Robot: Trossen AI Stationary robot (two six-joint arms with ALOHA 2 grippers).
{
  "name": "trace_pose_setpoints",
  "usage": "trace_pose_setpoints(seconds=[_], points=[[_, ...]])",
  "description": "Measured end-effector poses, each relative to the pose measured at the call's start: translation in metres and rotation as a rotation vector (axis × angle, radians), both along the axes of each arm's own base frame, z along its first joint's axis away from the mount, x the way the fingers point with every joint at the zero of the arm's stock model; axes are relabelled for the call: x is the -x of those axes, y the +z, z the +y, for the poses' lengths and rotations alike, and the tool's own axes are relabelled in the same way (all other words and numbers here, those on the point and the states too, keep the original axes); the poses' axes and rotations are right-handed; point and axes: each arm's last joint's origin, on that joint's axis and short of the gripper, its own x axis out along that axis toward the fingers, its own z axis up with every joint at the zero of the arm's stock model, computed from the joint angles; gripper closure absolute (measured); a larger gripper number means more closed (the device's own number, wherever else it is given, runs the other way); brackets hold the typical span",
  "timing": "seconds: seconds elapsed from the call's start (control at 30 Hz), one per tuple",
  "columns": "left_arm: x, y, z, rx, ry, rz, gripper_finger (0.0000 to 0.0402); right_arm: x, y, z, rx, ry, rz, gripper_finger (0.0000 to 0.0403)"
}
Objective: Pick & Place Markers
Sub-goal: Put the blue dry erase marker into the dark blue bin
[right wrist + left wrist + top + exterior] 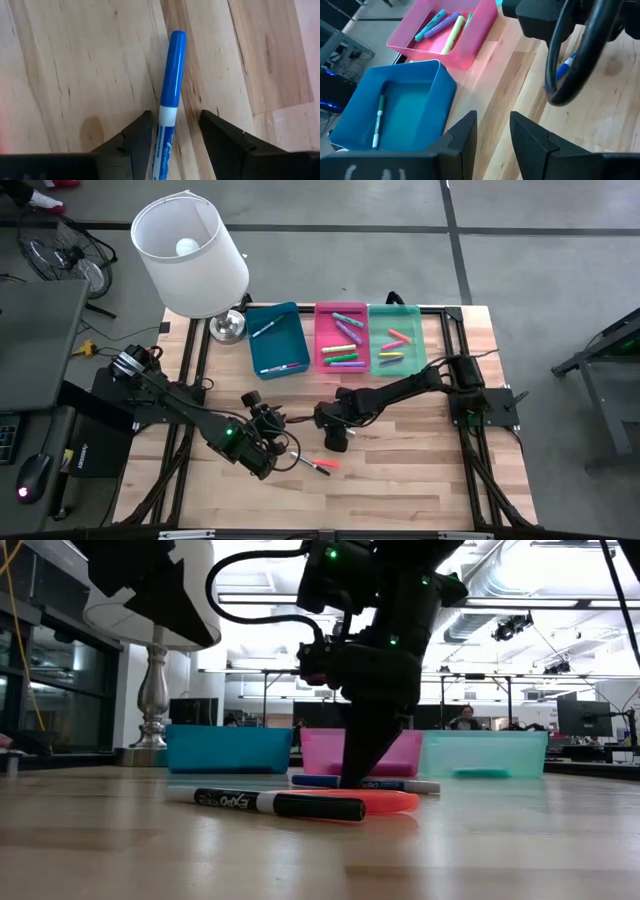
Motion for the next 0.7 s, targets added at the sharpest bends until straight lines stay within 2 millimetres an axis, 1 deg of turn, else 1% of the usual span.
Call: trace_pose_setpoints(seconds=[0.13, 0.37, 0.57, 0.7], points=[[0.000, -0.001, 0.000, 0.021, -0.007, 0.016, 0.0289, 0.002, 0.000, 0.005, -0.024, 0.018, 0.017, 0.0245], [0.000, -0.001, -0.001, 0.033, -0.010, 0.023, 0.0289, 0.006, 0.003, 0.008, -0.088, 0.039, 0.055, 0.0246], [0.000, -0.001, -0.001, 0.042, -0.014, 0.031, 0.0289, 0.016, 0.005, 0.014, -0.135, 0.050, 0.155, 0.0248], [0.000, -0.001, -0.001, 0.046, -0.012, 0.028, 0.0289, 0.019, 0.005, 0.017, -0.136, 0.049, 0.176, 0.0249]])
